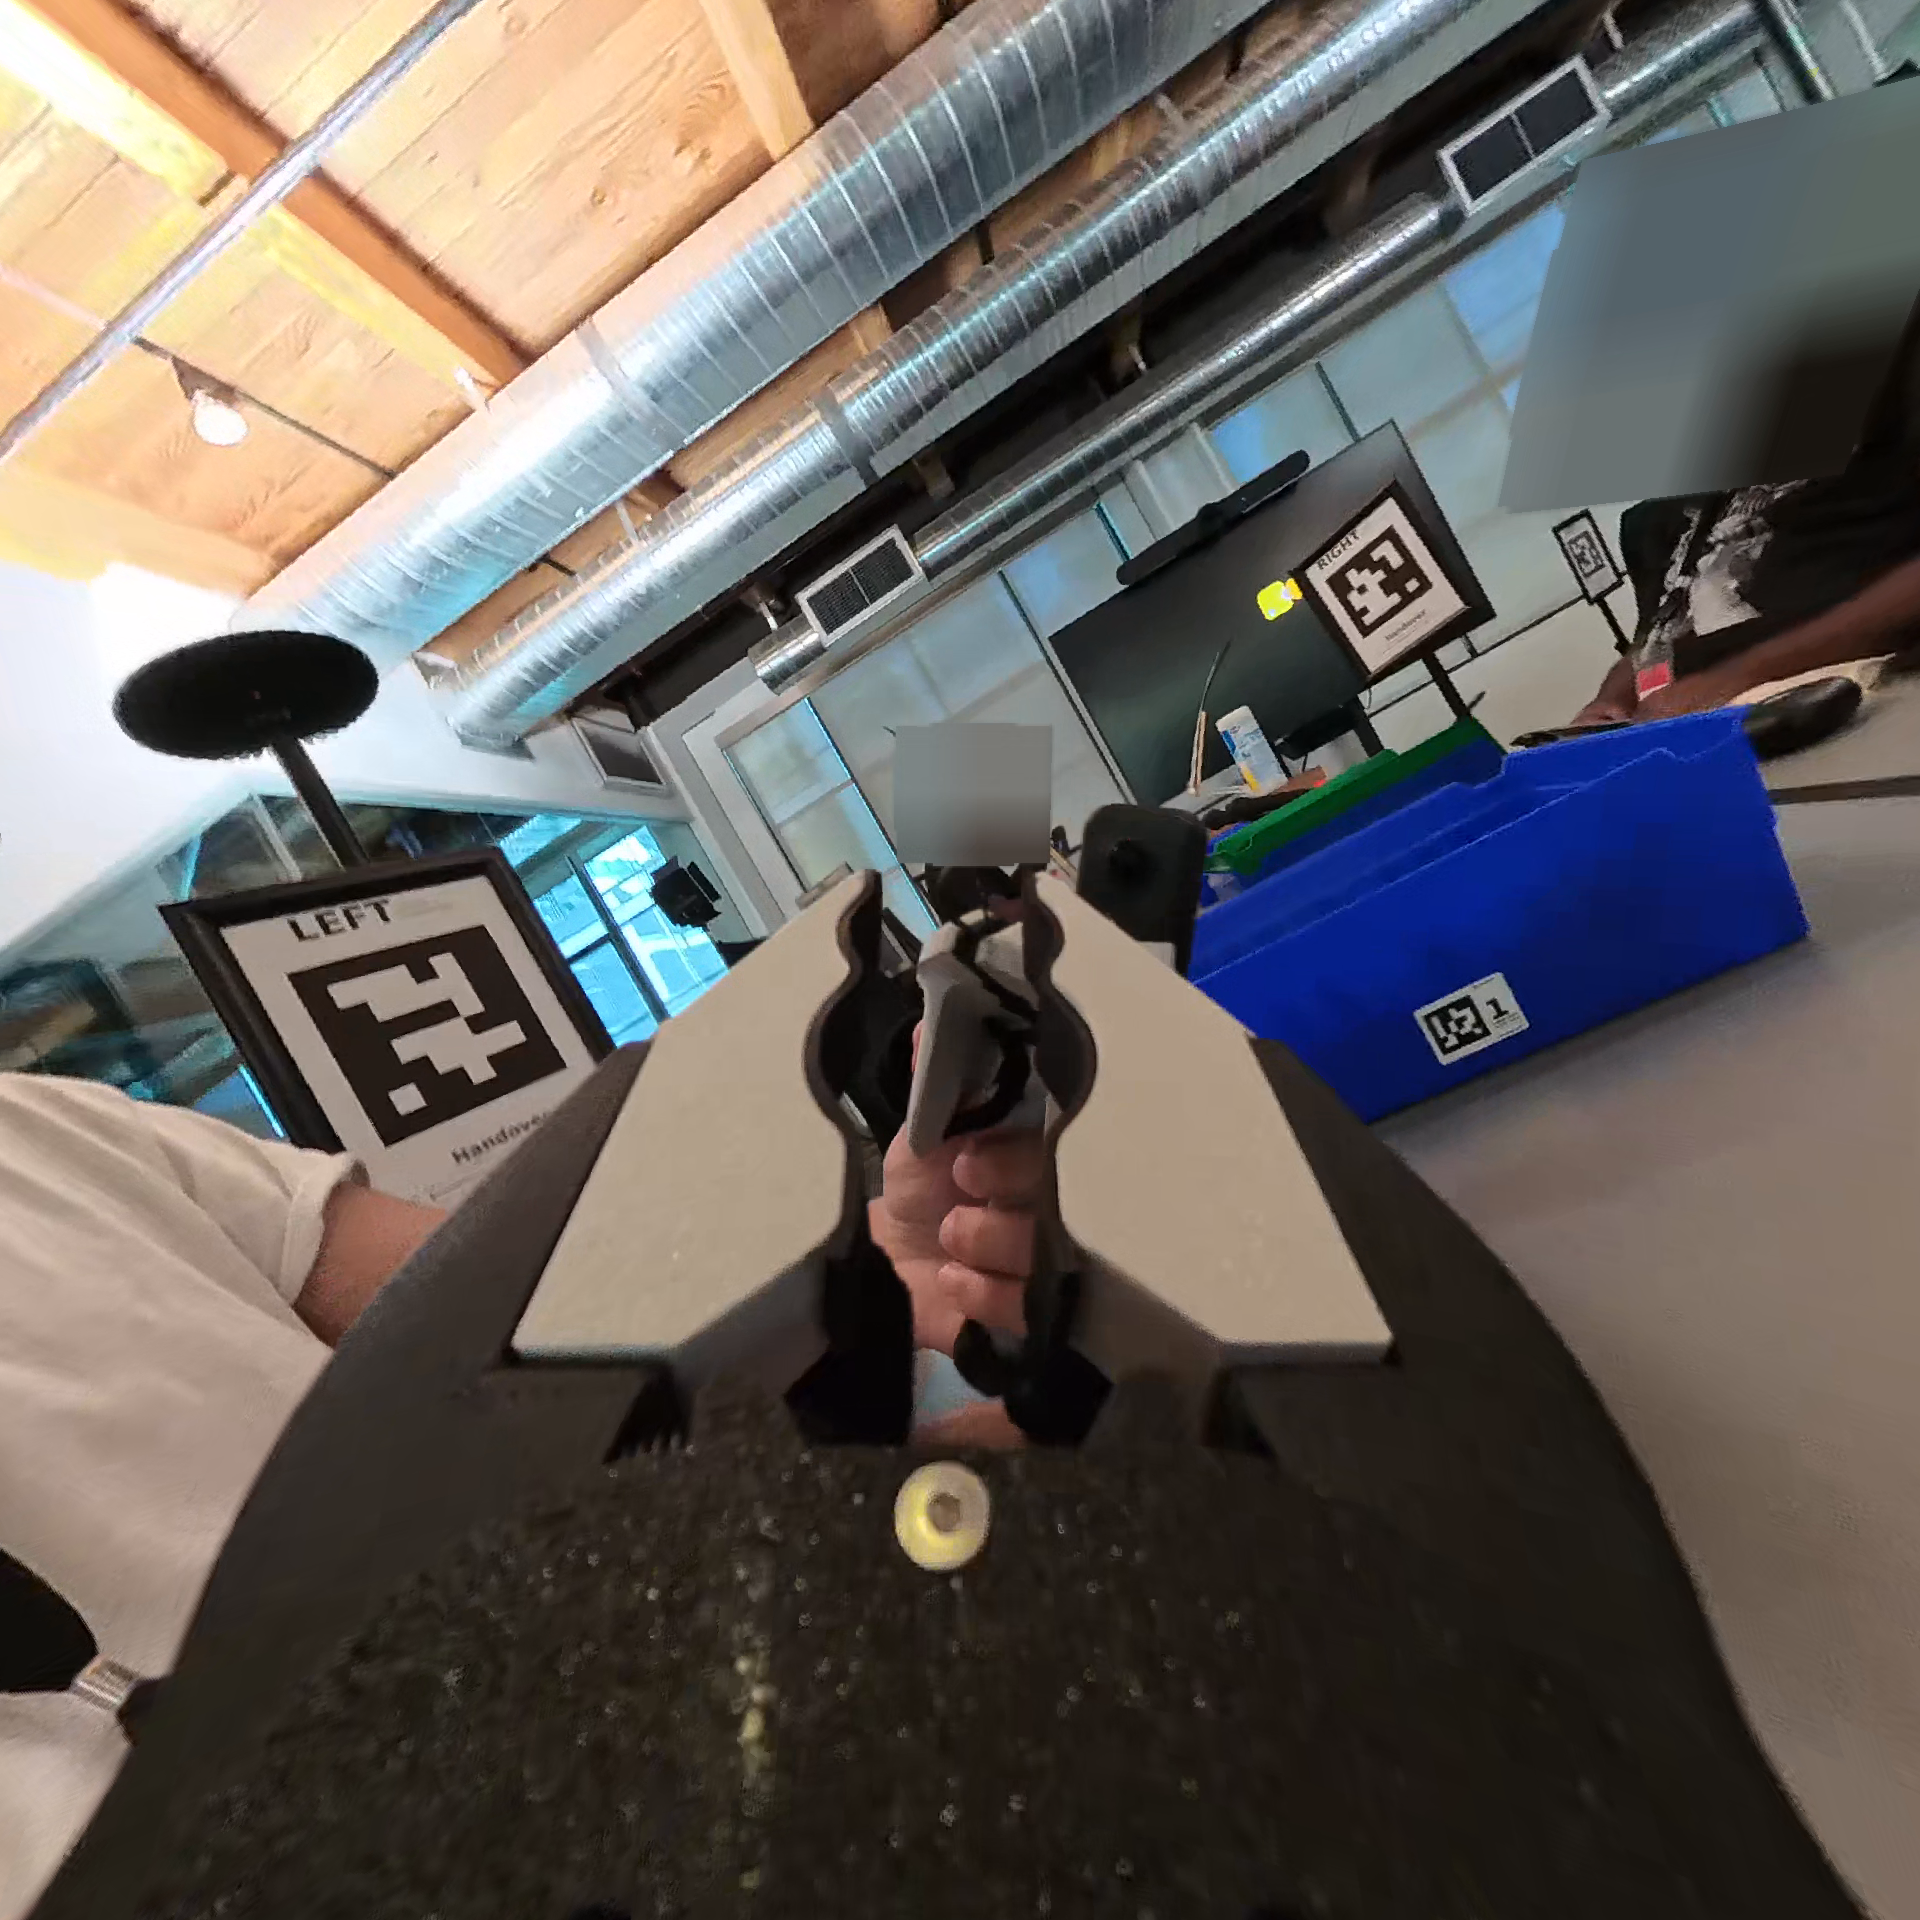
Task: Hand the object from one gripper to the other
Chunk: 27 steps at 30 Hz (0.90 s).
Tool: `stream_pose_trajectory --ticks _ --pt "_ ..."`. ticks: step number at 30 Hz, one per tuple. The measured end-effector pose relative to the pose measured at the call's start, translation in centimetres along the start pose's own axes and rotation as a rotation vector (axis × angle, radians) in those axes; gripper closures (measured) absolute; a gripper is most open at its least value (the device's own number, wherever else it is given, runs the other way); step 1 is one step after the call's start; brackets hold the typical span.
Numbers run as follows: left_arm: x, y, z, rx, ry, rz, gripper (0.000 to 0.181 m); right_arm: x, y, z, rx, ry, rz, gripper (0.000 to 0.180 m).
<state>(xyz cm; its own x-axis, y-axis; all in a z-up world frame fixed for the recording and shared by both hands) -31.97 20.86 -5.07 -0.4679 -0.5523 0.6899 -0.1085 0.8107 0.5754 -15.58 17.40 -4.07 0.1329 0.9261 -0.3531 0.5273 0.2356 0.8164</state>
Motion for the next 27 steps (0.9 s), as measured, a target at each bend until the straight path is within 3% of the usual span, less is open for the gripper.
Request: stream_pose_trajectory --ticks 8,12,14,17,22,24,27 --pt "-0.2 -0.6 -0.7 -0.003 -0.031 0.037 0.18 -0.7 0.2 0.2 -0.047 -0.032 0.084 0.178" --pt "-0.3 -0.4 -0.4 -0.013 0.062 -0.03 0.177 -0.2 0.4 0.5 -0.088 -0.095 0.094 0.18" --pt "-0.3 0.1 0.0 -0.025 0.148 -0.093 0.163 0.2 0.5 0.8 -0.125 -0.126 0.098 0.18" --pt "-0.1 0.6 0.9 -0.153 0.343 -0.269 0.157 0.7 0.5 1.3 -0.204 -0.176 0.13 0.18" --pt "0.2 0.4 1.7 -0.426 0.789 -0.821 0.156 1.1 -0.6 1.0 -0.381 -0.251 0.231 0.179" --pt "0.4 0.0 1.2 -0.442 0.854 -0.932 0.162 1.0 -1.3 0.6 -0.439 -0.291 0.297 0.179" --pt "0.4 -0.7 0.4 -0.451 0.842 -0.949 0.169 0.7 -2.1 -0.1 -0.492 -0.343 0.381 0.179"
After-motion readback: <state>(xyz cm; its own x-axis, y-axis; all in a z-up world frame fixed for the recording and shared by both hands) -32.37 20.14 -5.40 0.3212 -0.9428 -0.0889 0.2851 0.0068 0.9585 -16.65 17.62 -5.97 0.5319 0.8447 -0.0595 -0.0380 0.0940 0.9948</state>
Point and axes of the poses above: each gripper's, where its closed fingertips meet, z back along the fingers, y out of its top, x = y × z across the jaws, the point moved 9 cm from there along z, back along the fingers, and after that the axes turned 10 degrees about z, right-handed, at the moved point
